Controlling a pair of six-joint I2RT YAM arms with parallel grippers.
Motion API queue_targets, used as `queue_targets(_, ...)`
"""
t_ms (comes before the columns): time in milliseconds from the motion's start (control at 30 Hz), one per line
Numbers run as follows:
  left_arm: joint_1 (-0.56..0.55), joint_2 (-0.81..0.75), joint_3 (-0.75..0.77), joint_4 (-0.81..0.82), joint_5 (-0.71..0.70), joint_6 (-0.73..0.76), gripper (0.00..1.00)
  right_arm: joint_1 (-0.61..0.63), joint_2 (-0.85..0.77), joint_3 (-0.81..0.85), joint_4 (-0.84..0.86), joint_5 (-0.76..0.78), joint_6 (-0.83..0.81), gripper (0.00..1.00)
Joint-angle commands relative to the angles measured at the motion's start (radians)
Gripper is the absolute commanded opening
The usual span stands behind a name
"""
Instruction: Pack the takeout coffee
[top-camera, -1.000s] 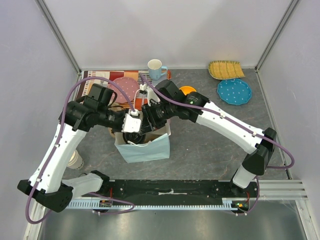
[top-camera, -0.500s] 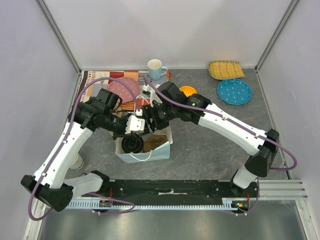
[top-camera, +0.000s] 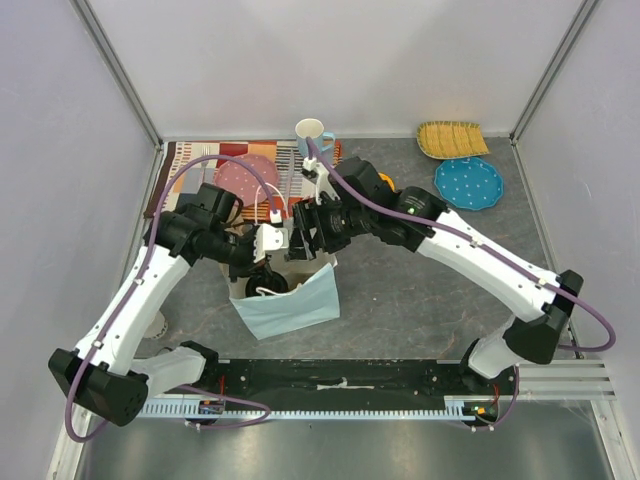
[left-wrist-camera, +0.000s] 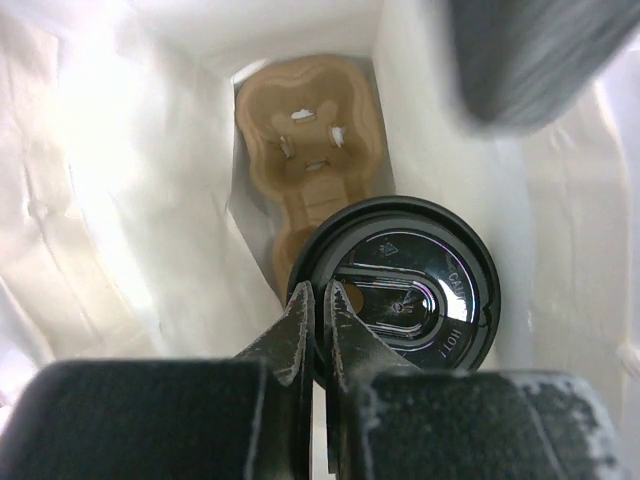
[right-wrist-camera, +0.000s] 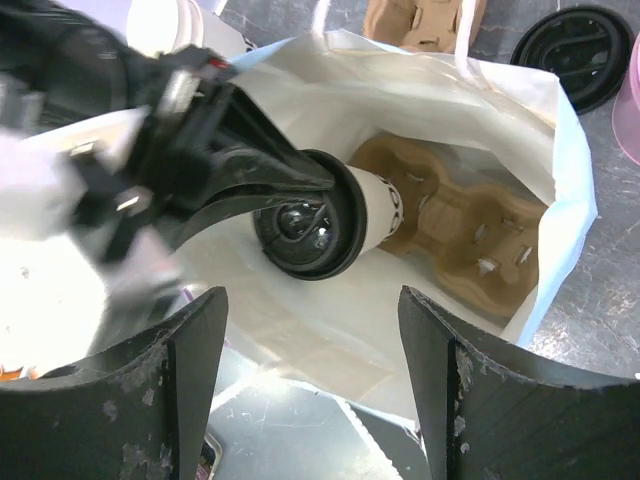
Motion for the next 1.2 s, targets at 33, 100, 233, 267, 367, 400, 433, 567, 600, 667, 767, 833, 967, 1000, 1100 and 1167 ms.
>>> queue_targets(33,0.005,-0.033,-0.086,0.074,0.070,-0.022,0.02,0.005,-0.101,0.001,0.013,0.049,0.004,0.77)
queue_targets(100,0.005,-0.024,-0.107,0.060,0.076,0.024,0.02,0.005,-0.108,-0.002,0.012,0.054,0.006,0.76)
queue_targets(233,0.005,-0.021,-0.135,0.055,0.062,0.081,0.02,0.005,-0.113,-0.002,0.010,0.057,0.004,0.76)
queue_targets(267,0.004,-0.016,-0.144,0.045,0.059,0.099,0.02,0.005,-0.115,-0.002,0.010,0.058,0.001,0.77)
queue_targets(367,0.002,-0.001,-0.155,0.031,0.042,0.151,0.02,0.005,-0.116,0.001,0.009,0.062,0.001,0.76)
queue_targets(400,0.002,-0.001,-0.160,0.029,0.041,0.164,0.02,0.005,-0.115,0.001,0.009,0.060,0.000,0.77)
queue_targets(433,0.002,-0.004,-0.163,0.026,0.035,0.171,0.02,0.005,-0.116,0.003,0.007,0.063,0.001,0.77)
queue_targets(567,-0.007,-0.019,-0.193,0.028,0.007,0.197,0.02,0.005,-0.124,-0.002,0.007,0.068,0.000,0.77)
queue_targets(600,-0.008,-0.019,-0.200,0.029,-0.004,0.196,0.02,0.005,-0.124,-0.002,0.007,0.068,0.000,0.77)
queue_targets(667,-0.008,-0.024,-0.215,0.034,-0.011,0.197,0.02,0.005,-0.122,0.000,0.010,0.068,0.000,0.77)
queue_targets(767,-0.008,-0.030,-0.218,0.052,-0.017,0.185,0.02,0.003,-0.118,0.004,0.010,0.066,0.000,0.77)
queue_targets(833,-0.010,-0.030,-0.212,0.060,-0.017,0.176,0.02,0.005,-0.118,0.006,0.009,0.066,0.000,0.77)
queue_targets(967,-0.010,-0.032,-0.177,0.066,-0.007,0.151,0.10,0.005,-0.121,0.006,0.009,0.065,0.001,0.77)
queue_targets(1000,-0.010,-0.035,-0.174,0.066,-0.002,0.151,0.11,0.003,-0.122,0.004,0.009,0.063,0.001,0.77)
queue_targets(1100,-0.008,-0.039,-0.160,0.065,-0.001,0.148,0.19,0.005,-0.121,0.004,0.010,0.065,0.004,0.78)
queue_targets(1167,-0.010,-0.039,-0.147,0.054,0.001,0.145,0.24,0.005,-0.121,0.004,0.010,0.060,0.004,0.78)
